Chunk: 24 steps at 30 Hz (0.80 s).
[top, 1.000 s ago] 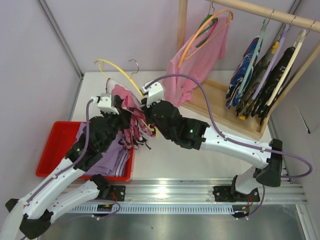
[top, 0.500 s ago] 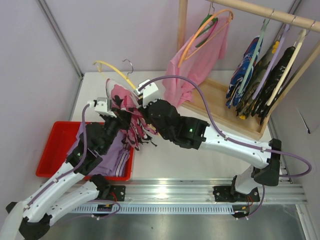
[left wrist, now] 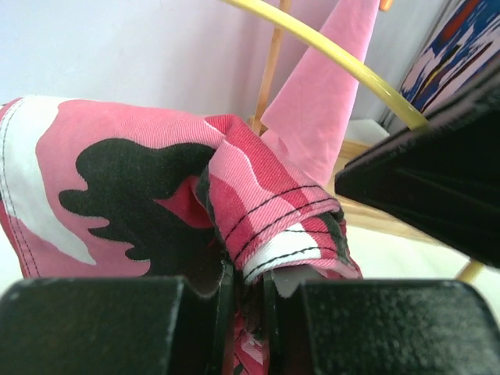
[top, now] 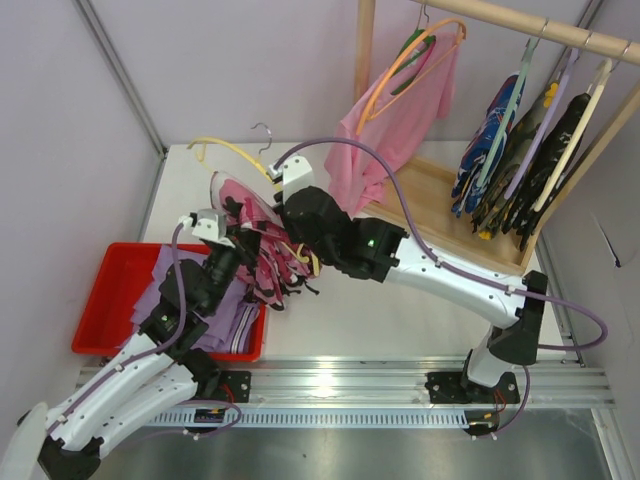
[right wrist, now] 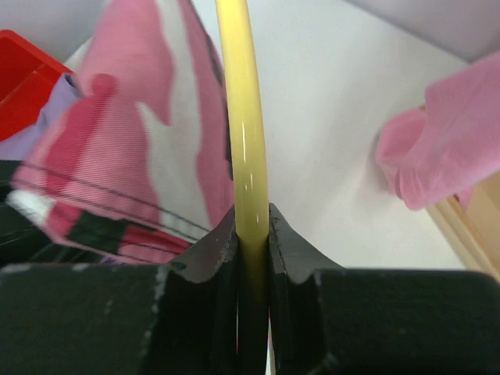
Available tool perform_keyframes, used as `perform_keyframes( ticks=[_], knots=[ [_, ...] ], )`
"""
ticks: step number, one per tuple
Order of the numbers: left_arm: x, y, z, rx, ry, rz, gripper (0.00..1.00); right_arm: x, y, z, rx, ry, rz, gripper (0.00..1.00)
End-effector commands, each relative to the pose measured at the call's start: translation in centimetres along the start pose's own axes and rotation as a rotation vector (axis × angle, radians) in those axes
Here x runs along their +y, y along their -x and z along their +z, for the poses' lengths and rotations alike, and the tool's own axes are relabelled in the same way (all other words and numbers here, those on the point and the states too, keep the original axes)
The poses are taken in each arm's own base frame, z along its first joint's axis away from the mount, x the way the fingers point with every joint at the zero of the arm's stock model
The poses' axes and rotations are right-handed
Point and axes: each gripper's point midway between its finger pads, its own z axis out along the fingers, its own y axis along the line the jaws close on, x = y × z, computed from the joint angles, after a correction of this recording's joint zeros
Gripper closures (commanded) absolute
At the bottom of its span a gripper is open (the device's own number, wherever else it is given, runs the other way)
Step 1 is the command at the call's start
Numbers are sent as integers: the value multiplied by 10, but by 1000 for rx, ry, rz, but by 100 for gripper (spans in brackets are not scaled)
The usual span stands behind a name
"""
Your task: Remove the trousers from the hanger
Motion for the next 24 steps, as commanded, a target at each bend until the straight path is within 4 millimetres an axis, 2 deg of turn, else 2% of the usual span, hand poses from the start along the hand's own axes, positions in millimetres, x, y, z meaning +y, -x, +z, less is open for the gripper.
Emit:
perform_keyframes(
  ticks=[1,4,7,9,12,13,14,16,17,21,24],
  knots=[
    [-29,147,-30,-489,-158,-112,91,-2,-43,-2,141,53,-1,100],
    [-21,149,-29,-480,-110,-121,94,-7,-48,2,154,42,1,100],
    [-21,155,-28,-490,-105,-111,96,1,-64,9,187,42,-11,100],
    [-20,159,-24,-490,-90,-95,98,10,-86,16,233,52,-14,100],
    [-20,171,-23,-501,-77,-88,100,12,-115,22,298,43,2,100],
    [-21,179,-25,-517,-79,-88,100,8,-120,23,305,33,9,100],
    [-21,182,-27,-521,-81,-88,100,3,-135,24,336,18,9,100],
    [-22,192,-33,-534,-90,-92,100,-14,-142,29,346,-7,66,100],
    [-23,192,-33,-528,-94,-95,100,-29,-157,33,384,-23,90,100],
    [-22,201,-44,-535,-104,-110,100,-58,-162,36,378,-72,136,100],
    [-20,208,-50,-545,-100,-129,100,-62,-159,37,364,-54,155,100]
  ],
)
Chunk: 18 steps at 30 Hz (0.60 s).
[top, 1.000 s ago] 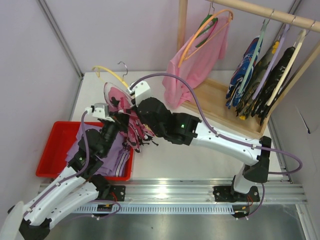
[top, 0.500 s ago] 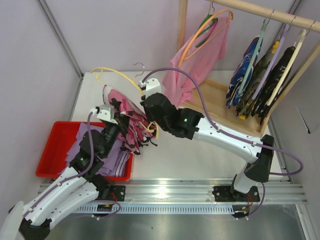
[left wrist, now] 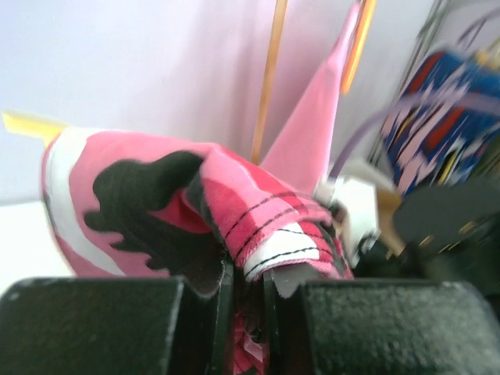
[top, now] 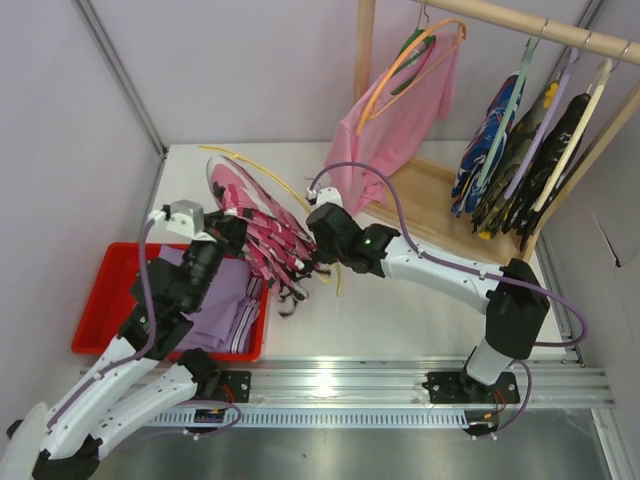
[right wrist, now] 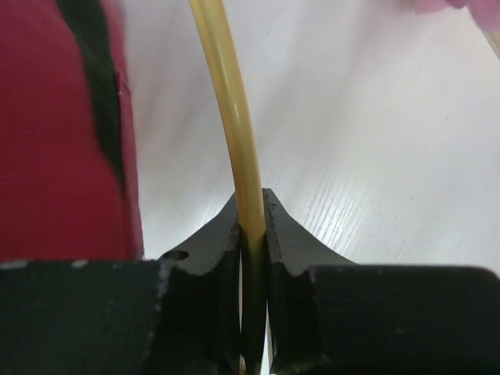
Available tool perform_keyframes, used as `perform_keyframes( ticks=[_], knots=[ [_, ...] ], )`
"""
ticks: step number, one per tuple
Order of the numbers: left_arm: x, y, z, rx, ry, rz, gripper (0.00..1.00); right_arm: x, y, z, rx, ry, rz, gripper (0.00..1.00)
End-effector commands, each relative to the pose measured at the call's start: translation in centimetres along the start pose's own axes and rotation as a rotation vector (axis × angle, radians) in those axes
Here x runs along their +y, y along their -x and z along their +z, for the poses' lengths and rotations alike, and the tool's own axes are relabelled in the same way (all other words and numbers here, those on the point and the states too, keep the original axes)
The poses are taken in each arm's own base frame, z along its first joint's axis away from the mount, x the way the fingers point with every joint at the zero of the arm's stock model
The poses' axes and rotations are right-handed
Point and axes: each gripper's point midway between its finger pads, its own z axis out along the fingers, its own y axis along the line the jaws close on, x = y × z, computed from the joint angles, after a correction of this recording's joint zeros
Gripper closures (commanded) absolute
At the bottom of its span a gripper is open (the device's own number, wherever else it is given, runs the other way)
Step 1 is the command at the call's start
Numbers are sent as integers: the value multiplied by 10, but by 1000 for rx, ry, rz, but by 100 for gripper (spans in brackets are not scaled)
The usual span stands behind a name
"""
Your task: Remove the trousers from the hanger
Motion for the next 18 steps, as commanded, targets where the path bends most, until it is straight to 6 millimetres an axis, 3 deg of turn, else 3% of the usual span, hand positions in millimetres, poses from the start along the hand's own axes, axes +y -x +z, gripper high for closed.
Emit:
perform_keyframes(
  ticks=[1,7,13,18],
  knots=[
    [-2,155,-36,-470,-46,-185,100,2,6,-4,-8,56,6,100],
    [3,159,-38,-465,-17,-187,100,14,0,5,-18,61,16,100],
    [4,172,-47,-492,-23,-189,100,-6,-31,38,54,-15,2,100],
    [13,165,-44,-454,29,-179,100,-7,-38,33,39,-11,8,100]
  ],
)
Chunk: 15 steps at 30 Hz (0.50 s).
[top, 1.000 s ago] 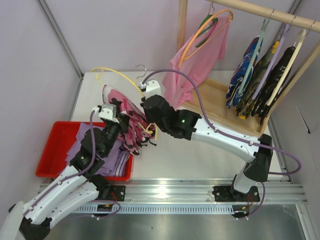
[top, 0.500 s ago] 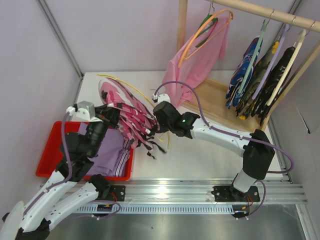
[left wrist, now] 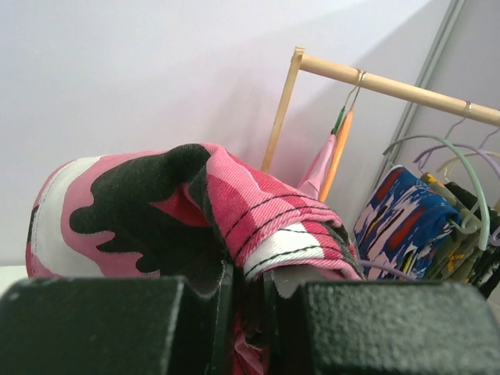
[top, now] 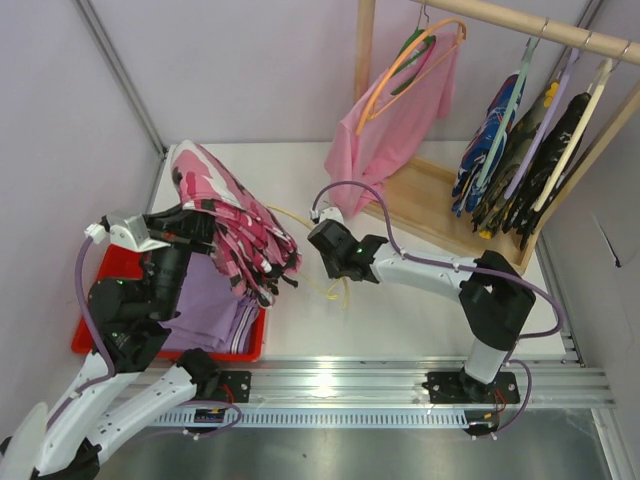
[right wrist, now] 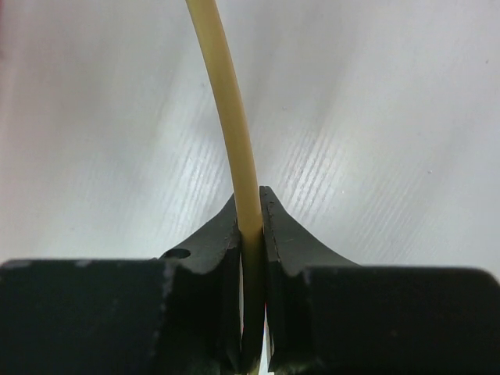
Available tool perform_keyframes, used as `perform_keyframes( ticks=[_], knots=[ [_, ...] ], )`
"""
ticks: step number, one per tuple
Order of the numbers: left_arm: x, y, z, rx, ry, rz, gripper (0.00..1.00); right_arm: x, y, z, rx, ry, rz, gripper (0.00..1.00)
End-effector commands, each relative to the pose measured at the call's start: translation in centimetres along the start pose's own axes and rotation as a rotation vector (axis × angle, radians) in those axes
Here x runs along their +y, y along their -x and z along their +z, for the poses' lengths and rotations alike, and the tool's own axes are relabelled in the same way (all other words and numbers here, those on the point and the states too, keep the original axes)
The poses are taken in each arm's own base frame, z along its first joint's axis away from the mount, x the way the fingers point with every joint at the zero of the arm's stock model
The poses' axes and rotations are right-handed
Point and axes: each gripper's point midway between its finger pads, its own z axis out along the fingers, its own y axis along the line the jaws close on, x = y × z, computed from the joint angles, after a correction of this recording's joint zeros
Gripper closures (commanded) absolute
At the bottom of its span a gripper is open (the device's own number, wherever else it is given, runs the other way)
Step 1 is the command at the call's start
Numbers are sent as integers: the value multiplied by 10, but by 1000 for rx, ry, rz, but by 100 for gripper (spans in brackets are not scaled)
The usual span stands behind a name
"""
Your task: Remove the trousers from the hanger
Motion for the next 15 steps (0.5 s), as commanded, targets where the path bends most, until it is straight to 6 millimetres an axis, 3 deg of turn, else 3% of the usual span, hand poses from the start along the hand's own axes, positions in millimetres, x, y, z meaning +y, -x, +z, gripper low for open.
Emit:
perform_keyframes(
  ticks=[1,6,15],
  knots=[
    [0,72,-2,-201,17,-80,100,5,25,-12,-101,21,41,100],
    [4,61,2,-149,45,-45,100,-6,18,-23,-116,2,39,100],
    [1,24,24,-60,63,-21,100,-19,4,-42,-121,-10,45,100]
  ],
)
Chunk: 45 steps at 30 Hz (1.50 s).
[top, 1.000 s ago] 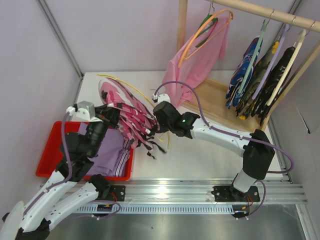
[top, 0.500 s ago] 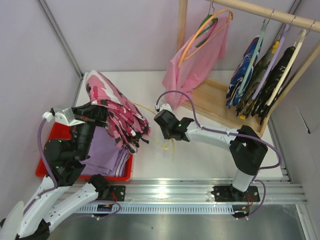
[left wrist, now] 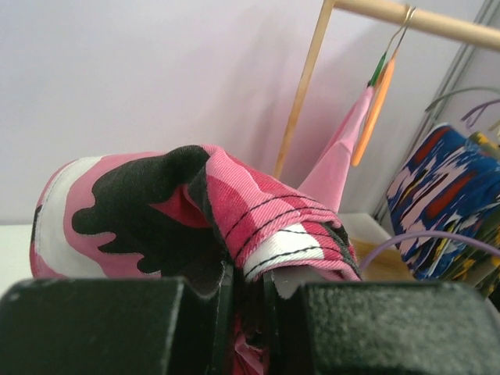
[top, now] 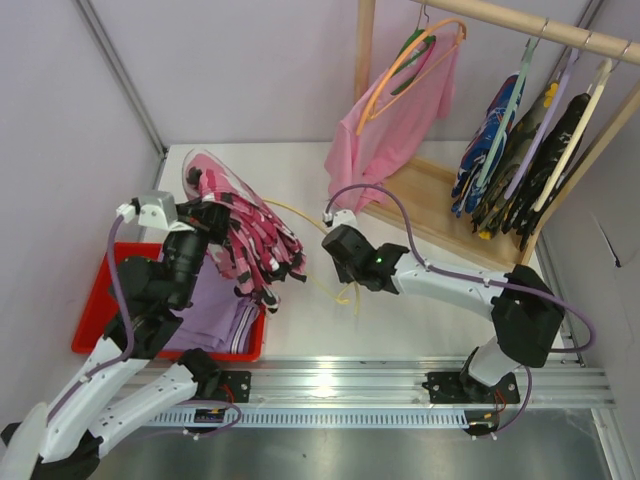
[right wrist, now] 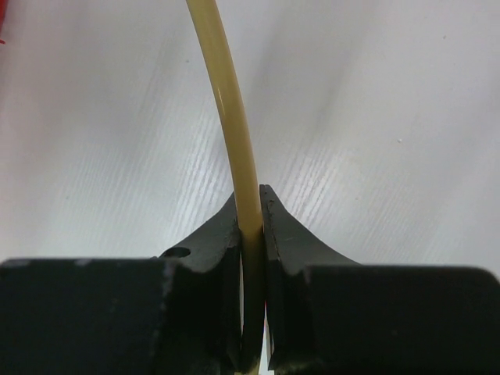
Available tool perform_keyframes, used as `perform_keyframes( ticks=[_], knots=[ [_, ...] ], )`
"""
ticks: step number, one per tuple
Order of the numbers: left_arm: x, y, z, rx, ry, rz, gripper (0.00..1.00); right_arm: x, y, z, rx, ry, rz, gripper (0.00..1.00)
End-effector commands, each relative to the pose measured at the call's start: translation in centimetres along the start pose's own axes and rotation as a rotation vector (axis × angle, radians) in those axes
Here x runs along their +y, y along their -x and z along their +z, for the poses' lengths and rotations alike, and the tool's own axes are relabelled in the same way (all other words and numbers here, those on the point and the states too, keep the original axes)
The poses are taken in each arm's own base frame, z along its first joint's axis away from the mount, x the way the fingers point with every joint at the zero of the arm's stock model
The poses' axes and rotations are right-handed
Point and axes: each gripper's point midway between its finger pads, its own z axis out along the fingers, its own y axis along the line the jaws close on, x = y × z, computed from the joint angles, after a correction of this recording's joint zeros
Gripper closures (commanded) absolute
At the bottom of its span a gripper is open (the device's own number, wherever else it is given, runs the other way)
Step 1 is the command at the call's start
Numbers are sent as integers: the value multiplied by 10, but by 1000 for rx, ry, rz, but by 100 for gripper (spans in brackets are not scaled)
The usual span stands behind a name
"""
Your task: Remove the trousers from the hanger
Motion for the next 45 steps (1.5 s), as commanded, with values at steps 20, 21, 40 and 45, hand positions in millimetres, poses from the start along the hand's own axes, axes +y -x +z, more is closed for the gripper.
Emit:
perform_keyframes(
  ticks=[20,21,40,45],
  knots=[
    [-15,60,67,-149,-14,-106,100,13,-98,-97,89,128,-104,100],
    [-16,61,68,-151,-23,-112,100,21,-101,-104,88,162,-105,100],
    [-16,64,78,-161,-39,-125,100,130,-71,-165,10,544,142,100],
    [-14,65,73,-173,-37,-134,100,116,-30,-177,-124,542,278,100]
  ],
)
